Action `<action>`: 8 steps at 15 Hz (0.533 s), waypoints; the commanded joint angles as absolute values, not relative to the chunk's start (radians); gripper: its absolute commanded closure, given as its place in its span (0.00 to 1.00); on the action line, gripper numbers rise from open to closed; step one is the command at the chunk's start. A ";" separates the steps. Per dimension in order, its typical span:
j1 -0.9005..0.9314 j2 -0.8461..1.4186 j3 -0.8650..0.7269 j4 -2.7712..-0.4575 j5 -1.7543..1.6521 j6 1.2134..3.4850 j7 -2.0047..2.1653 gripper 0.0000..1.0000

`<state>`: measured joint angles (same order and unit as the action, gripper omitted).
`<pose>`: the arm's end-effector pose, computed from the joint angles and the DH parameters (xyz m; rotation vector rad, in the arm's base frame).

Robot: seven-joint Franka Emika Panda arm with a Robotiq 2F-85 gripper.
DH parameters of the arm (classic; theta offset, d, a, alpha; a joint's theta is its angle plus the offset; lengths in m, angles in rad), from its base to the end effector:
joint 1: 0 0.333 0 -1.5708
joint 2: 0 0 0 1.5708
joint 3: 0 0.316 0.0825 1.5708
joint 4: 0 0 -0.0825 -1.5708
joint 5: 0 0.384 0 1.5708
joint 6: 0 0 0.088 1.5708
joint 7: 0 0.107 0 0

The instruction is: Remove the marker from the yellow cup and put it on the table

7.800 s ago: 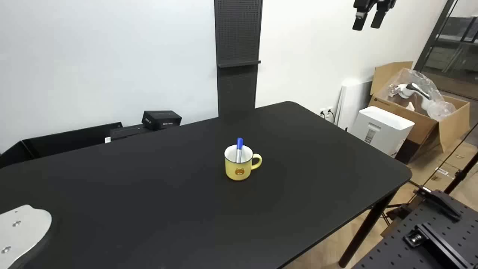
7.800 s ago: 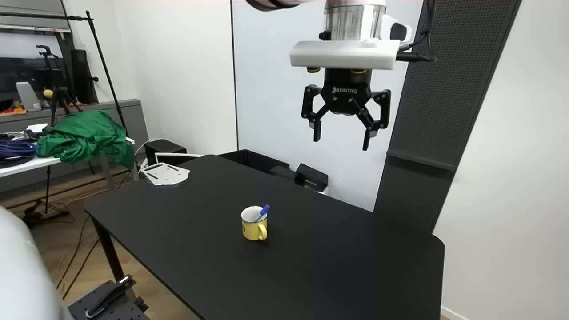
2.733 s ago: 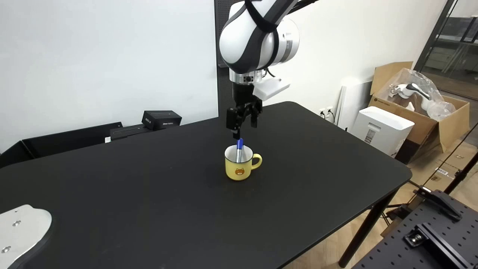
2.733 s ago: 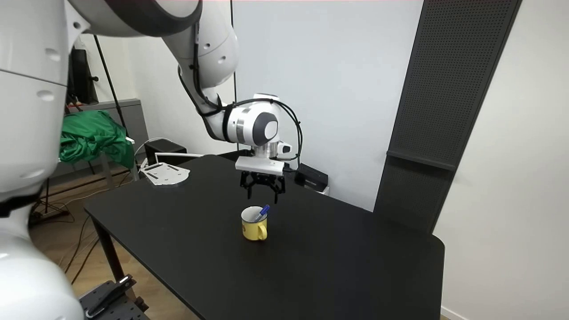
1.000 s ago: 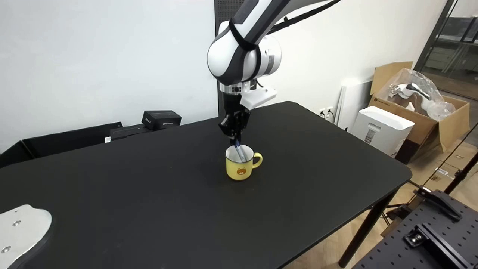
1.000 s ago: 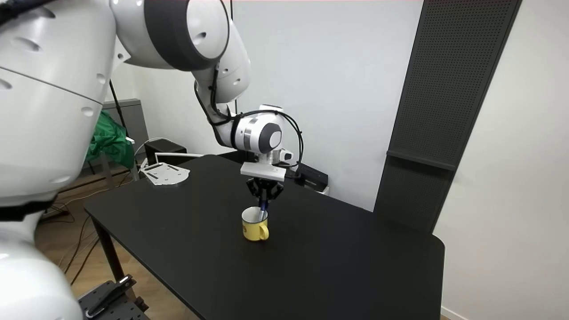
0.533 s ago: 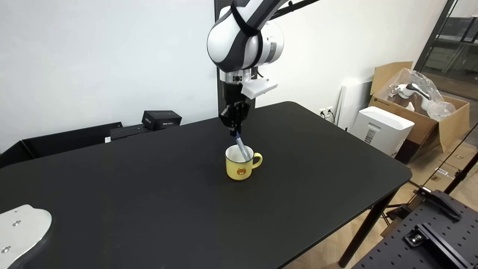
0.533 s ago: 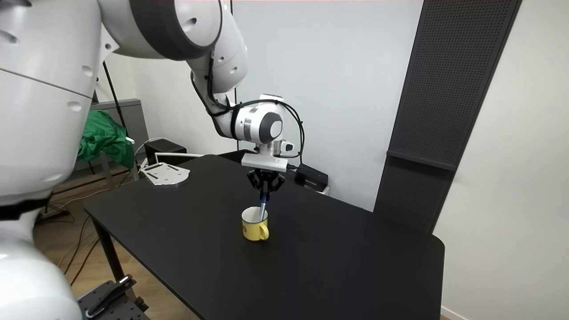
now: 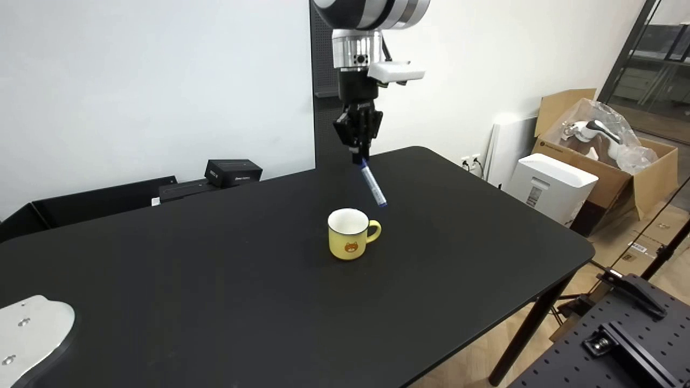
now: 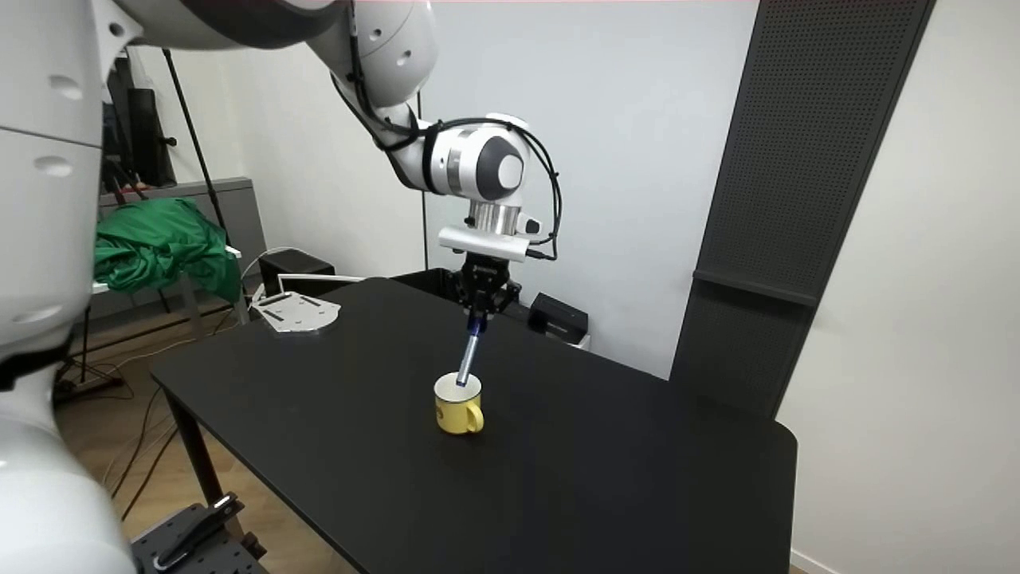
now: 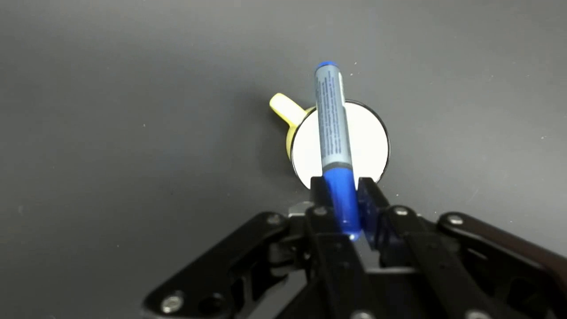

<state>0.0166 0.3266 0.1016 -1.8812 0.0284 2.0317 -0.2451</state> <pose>0.6011 0.0701 0.3240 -3.0166 -0.5271 0.2620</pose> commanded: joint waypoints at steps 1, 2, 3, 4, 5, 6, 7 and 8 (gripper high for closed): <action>-0.019 0.316 0.072 -1.822 0.077 1.906 -0.250 0.95; -0.029 0.324 0.062 -1.809 0.083 1.891 -0.246 0.95; -0.040 0.340 0.050 -1.791 0.092 1.877 -0.239 0.95; -0.049 0.356 0.040 -1.779 0.097 1.873 -0.237 0.95; -0.059 0.371 0.031 -1.768 0.106 1.868 -0.233 0.95; -0.068 0.392 0.025 -1.755 0.115 1.868 -0.239 0.95; -0.075 0.415 0.020 -1.744 0.121 1.874 -0.236 0.95; -0.082 0.438 0.018 -1.733 0.131 1.876 -0.239 0.95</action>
<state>-0.0679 0.3568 0.0280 -1.8108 0.0994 1.9036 -0.2486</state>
